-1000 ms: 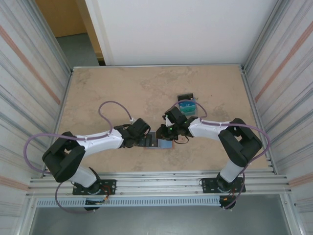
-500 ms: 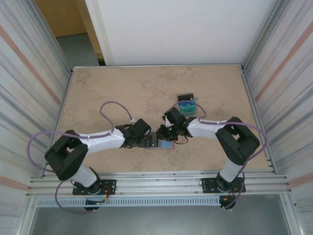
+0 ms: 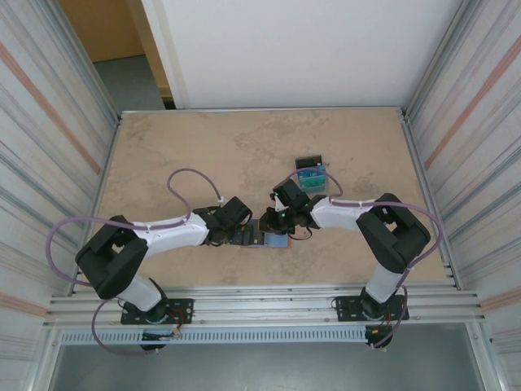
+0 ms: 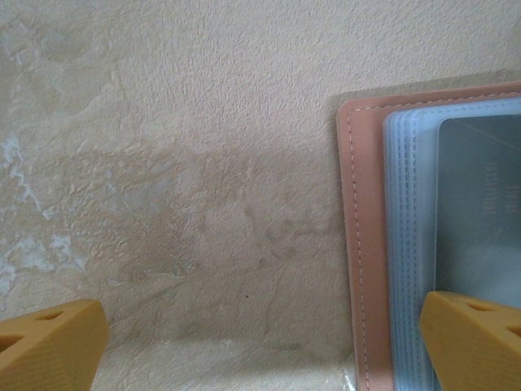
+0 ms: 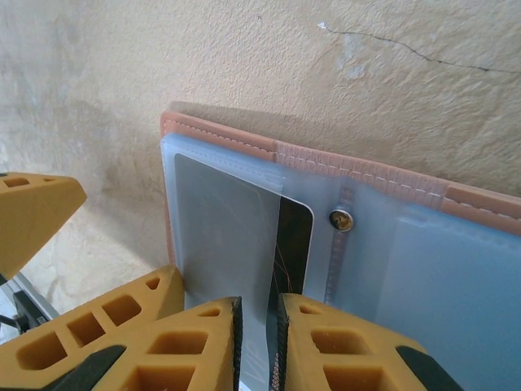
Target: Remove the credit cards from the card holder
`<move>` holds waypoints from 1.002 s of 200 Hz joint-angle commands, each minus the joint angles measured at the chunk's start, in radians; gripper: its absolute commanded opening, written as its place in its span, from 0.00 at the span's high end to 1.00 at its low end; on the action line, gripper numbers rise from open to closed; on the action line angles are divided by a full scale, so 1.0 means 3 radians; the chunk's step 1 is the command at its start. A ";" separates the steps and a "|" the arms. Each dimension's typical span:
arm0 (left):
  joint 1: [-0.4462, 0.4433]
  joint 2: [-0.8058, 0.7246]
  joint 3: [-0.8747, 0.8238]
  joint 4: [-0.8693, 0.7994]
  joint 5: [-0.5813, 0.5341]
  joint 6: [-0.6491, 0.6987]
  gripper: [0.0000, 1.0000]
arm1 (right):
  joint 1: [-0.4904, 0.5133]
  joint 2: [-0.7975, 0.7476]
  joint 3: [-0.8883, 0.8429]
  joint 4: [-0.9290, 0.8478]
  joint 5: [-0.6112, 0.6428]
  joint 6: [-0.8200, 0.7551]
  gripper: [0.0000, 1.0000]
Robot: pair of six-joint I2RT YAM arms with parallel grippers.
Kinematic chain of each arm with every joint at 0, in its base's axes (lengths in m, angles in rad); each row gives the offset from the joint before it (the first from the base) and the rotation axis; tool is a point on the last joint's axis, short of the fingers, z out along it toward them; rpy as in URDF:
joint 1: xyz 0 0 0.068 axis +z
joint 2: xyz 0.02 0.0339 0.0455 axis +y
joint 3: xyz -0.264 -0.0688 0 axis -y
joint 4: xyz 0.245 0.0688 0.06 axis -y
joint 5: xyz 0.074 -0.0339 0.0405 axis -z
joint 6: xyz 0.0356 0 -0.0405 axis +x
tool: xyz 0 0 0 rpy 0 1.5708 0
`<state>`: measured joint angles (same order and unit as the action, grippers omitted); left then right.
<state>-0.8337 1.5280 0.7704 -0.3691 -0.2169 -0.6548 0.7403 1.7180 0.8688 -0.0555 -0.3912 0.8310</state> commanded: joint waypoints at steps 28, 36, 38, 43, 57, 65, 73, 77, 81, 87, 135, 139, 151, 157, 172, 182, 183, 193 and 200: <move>0.0003 0.0095 0.0019 -0.0181 0.0028 0.0005 0.01 | -0.0013 -0.0157 -0.0111 -0.0048 0.0064 0.0062 0.79; 0.0003 0.0097 0.0019 -0.0184 0.0029 0.0006 0.01 | -0.0020 -0.0178 -0.0129 -0.0045 0.0075 0.0063 0.79; 0.0004 0.0097 0.0022 -0.0185 0.0028 0.0009 0.01 | -0.0022 -0.0182 -0.0130 -0.0045 0.0076 0.0063 0.79; 0.0007 0.0101 0.0026 -0.0186 0.0037 0.0007 0.01 | -0.0023 -0.0193 -0.0138 -0.0049 0.0079 0.0063 0.79; 0.0007 0.0111 0.0031 -0.0186 0.0037 0.0006 0.01 | -0.0030 -0.0209 -0.0158 -0.0048 0.0088 0.0068 0.79; 0.0007 0.0112 0.0035 -0.0186 0.0035 0.0005 0.01 | -0.0032 -0.0215 -0.0165 -0.0046 0.0093 0.0068 0.79; 0.0006 0.0119 0.0035 -0.0186 0.0041 0.0006 0.01 | -0.0030 -0.0212 -0.0166 -0.0045 0.0093 0.0070 0.79; 0.0004 0.0117 0.0035 -0.0185 0.0042 0.0009 0.01 | -0.0030 -0.0211 -0.0166 -0.0046 0.0097 0.0071 0.79; 0.0003 0.0124 0.0040 -0.0186 0.0043 0.0005 0.01 | -0.0030 -0.0208 -0.0170 -0.0040 0.0093 0.0074 0.79; 0.0003 0.0125 0.0043 -0.0186 0.0043 0.0005 0.01 | -0.0031 -0.0195 -0.0170 -0.0030 0.0090 0.0073 0.79; 0.0004 0.0122 0.0035 -0.0181 0.0057 -0.0002 0.01 | -0.0029 -0.0092 -0.0190 0.0066 0.0051 0.0111 0.80; 0.0005 0.0123 0.0036 -0.0181 0.0059 -0.0001 0.01 | -0.0028 -0.0092 -0.0196 0.0071 0.0049 0.0114 0.80; 0.0006 0.0118 0.0035 -0.0181 0.0063 -0.0001 0.01 | -0.0029 -0.0089 -0.0205 0.0081 0.0047 0.0119 0.80; 0.0005 0.0118 0.0035 -0.0181 0.0060 -0.0001 0.01 | -0.0031 -0.0082 -0.0201 0.0083 0.0048 0.0124 0.80; 0.0003 0.0113 0.0035 -0.0181 0.0060 -0.0001 0.01 | -0.0029 -0.0082 -0.0212 0.0088 0.0052 0.0128 0.80; 0.0003 0.0112 0.0035 -0.0181 0.0061 -0.0002 0.01 | -0.0029 -0.0084 -0.0221 0.0084 0.0056 0.0135 0.80; 0.0005 0.0112 0.0035 -0.0181 0.0062 -0.0001 0.01 | -0.0029 -0.0083 -0.0221 0.0083 0.0056 0.0135 0.80; 0.0004 0.0113 0.0034 -0.0181 0.0062 -0.0005 0.01 | -0.0030 -0.0082 -0.0227 0.0088 0.0063 0.0143 0.80; 0.0003 0.0113 0.0036 -0.0181 0.0064 -0.0007 0.01 | -0.0030 -0.0086 -0.0231 0.0083 0.0075 0.0145 0.80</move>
<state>-0.8326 1.5394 0.7807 -0.3695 -0.2050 -0.6552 0.7376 1.6825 0.8108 -0.0315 -0.3824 0.8570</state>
